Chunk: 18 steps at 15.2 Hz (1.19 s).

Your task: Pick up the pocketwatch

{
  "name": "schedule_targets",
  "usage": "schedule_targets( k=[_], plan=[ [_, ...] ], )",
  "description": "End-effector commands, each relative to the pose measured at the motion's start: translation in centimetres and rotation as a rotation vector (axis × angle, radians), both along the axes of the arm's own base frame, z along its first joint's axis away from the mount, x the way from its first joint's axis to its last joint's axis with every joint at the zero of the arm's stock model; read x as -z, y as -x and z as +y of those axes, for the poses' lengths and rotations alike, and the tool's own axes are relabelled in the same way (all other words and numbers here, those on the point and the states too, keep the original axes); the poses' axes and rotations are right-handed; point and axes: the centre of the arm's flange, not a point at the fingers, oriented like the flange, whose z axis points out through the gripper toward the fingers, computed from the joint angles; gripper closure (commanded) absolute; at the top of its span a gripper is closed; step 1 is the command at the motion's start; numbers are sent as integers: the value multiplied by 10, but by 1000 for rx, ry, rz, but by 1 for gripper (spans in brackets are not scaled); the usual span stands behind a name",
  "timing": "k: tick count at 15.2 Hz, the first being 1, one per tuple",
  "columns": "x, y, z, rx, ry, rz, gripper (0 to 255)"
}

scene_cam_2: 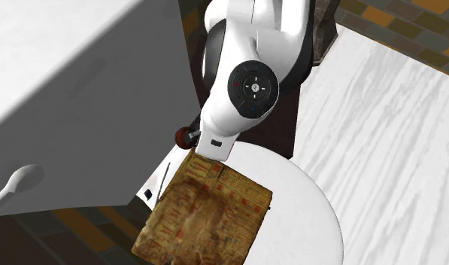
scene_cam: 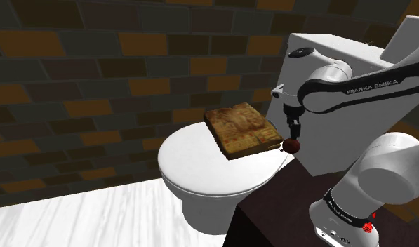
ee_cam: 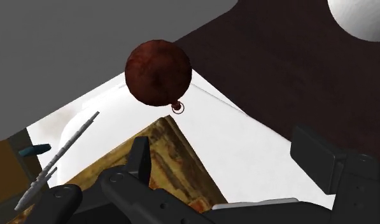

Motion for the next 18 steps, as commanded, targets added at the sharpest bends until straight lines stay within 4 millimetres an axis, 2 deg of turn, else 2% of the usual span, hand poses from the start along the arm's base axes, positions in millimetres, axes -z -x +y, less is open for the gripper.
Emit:
schedule_targets(
  k=[1, 10, 18],
  plan=[
    [23, 1, -5, -74, 32, 16, 0],
    [134, 1, -43, -380, 174, 101, 0],
    [179, 1, -45, -394, 180, 104, 0]
  ],
)
